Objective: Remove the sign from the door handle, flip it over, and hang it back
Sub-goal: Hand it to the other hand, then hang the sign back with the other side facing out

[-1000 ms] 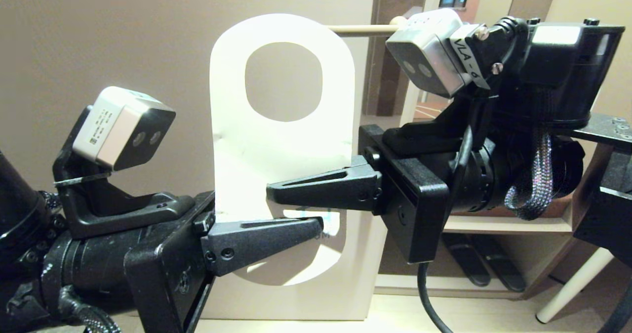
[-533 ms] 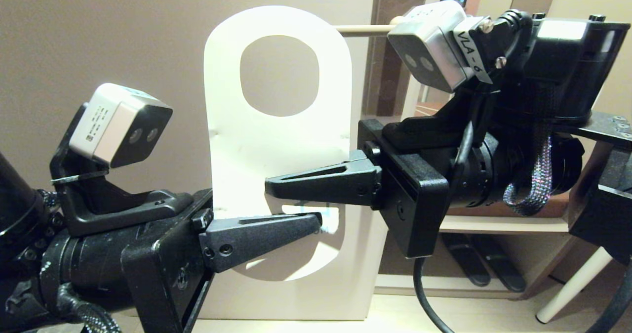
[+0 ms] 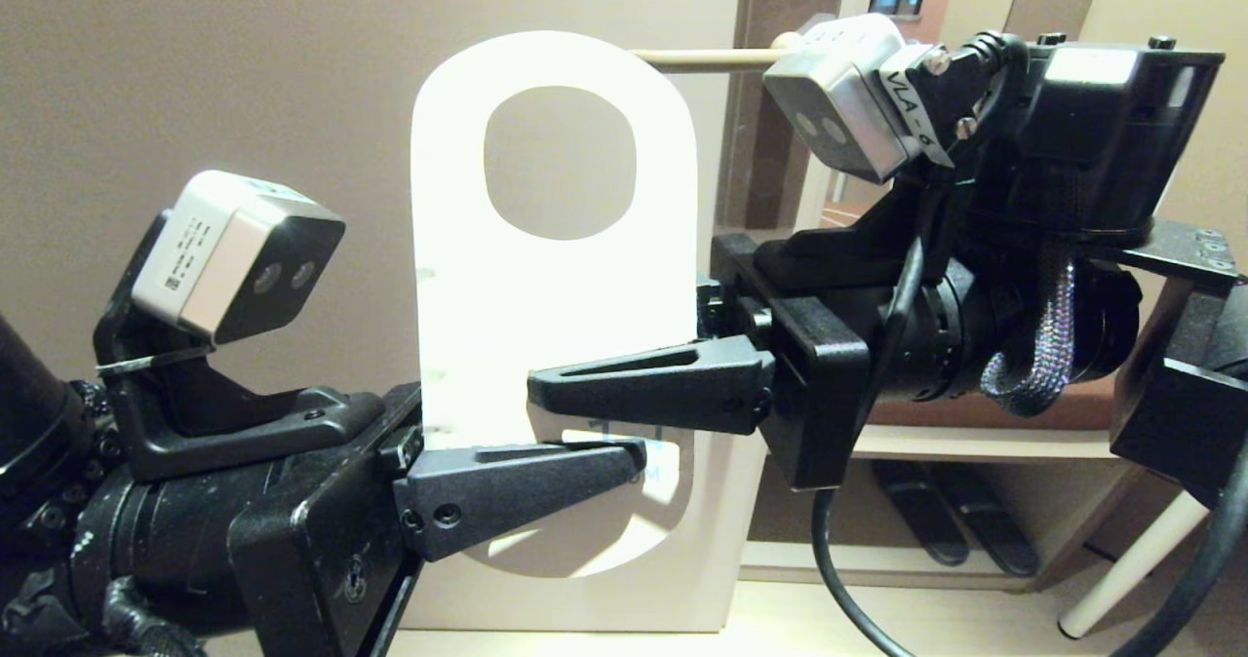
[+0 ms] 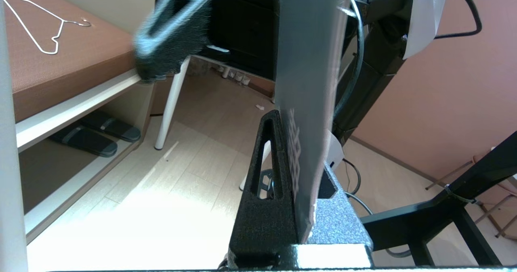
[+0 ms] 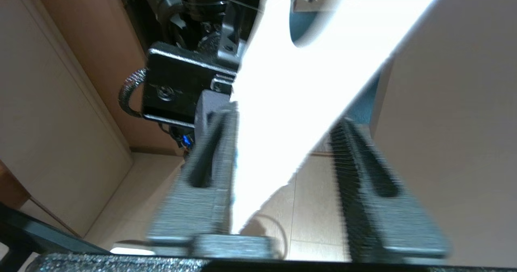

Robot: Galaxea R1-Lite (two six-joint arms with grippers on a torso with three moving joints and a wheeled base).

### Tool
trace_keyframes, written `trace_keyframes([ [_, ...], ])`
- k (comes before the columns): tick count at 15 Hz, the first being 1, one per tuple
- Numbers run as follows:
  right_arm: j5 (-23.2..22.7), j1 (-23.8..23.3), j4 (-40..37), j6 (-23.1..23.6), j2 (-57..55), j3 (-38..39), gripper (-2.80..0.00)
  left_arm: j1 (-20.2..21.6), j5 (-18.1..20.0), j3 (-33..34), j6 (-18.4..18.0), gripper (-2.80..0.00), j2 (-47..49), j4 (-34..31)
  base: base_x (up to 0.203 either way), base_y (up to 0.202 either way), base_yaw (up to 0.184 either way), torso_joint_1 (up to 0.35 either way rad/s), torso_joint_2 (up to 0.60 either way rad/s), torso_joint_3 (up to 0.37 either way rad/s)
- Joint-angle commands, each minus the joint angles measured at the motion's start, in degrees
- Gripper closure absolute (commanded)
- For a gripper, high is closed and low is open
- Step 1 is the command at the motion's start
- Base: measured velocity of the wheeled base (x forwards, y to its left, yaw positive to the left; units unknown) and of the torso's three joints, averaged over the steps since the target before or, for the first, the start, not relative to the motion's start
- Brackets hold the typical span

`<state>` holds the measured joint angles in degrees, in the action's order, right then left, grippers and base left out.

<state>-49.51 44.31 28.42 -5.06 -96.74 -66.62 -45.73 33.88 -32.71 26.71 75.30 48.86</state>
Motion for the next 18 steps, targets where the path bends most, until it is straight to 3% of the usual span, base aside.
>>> trace_keyframes([
  [1, -0.59, 0.07, 0.24, -0.04, 0.06, 0.00, -2.80, 0.02, -0.04, 0.01, 0.18, 0.00, 0.26, 0.12, 0.000, 0.000, 0.000, 0.000, 0.00, 0.000],
  [6, -0.55, -2.20, 0.24, 0.03, 0.90, 0.17, -2.80, 0.41, -0.13, 0.13, 0.27, 0.00, 0.11, 0.10, 0.000, 0.000, 0.000, 0.000, 0.00, 0.000],
  [11, -0.67, -5.91, 0.15, -0.11, 4.23, 1.33, -2.80, 3.45, -0.13, 0.36, 0.19, 0.00, 0.10, 0.10, 0.000, 0.000, 0.000, 0.000, 0.00, 0.000],
  [18, -0.82, -13.88, 0.24, -0.04, 12.59, 10.55, -2.80, 8.42, -0.13, 0.98, 0.12, 0.00, -1.36, 0.10, 0.000, 0.000, 0.000, 0.000, 0.00, 0.000],
])
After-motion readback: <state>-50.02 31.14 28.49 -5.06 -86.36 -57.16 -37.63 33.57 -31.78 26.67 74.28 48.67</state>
